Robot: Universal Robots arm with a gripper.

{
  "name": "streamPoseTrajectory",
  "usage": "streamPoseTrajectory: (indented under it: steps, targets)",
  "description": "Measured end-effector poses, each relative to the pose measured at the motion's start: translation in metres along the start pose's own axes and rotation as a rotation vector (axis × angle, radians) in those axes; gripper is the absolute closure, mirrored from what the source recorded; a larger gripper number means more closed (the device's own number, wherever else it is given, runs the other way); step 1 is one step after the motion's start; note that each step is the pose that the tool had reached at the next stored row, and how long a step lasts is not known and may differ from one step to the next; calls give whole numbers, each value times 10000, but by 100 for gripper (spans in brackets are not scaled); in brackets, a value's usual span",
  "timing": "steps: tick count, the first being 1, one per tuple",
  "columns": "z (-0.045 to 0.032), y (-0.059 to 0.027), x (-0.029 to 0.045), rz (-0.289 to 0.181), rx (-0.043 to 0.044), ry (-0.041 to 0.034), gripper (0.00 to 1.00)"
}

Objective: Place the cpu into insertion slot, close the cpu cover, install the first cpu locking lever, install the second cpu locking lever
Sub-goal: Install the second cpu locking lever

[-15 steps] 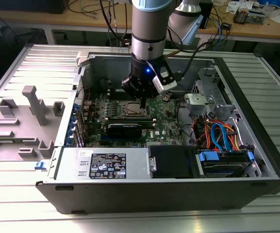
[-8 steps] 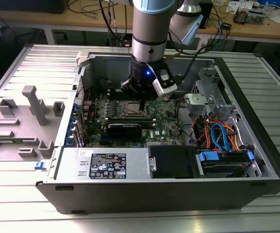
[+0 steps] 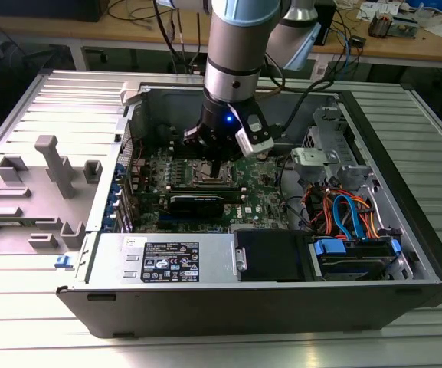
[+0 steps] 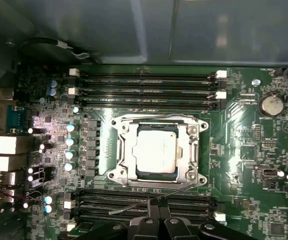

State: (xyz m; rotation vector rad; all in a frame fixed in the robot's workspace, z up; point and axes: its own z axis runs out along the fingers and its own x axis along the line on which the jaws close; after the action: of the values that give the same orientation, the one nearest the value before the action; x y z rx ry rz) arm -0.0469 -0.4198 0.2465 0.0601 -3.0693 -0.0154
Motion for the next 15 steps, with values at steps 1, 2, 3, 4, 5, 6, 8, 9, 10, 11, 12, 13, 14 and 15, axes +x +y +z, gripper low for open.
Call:
streamPoseTrajectory:
  steps: [1, 2, 3, 4, 5, 6, 8, 9, 10, 11, 12, 13, 14, 15]
  targets:
    - [5, -4, 17, -5, 1, 9, 89]
    - [12, -9, 49, -15, 1, 18, 89]
    - [17, -11, 70, -24, 1, 21, 89]
    - [24, -11, 86, -35, 1, 23, 89]
    - [35, -11, 106, -51, 0, 25, 89]
    - [48, -11, 120, -69, -2, 28, 89]
    - [81, -11, 146, -104, -7, 31, 89]
    - [103, -11, 159, -121, -7, 32, 89]
    - [120, -11, 168, -134, -8, 32, 89]
    - [144, -10, 179, -153, -9, 32, 89]
    - [161, -10, 189, -173, -9, 32, 89]
    - [178, -10, 200, -200, -13, 31, 89]
    - [195, -9, 212, -229, -18, 32, 89]
    - [213, -9, 230, -263, -31, 32, 89]
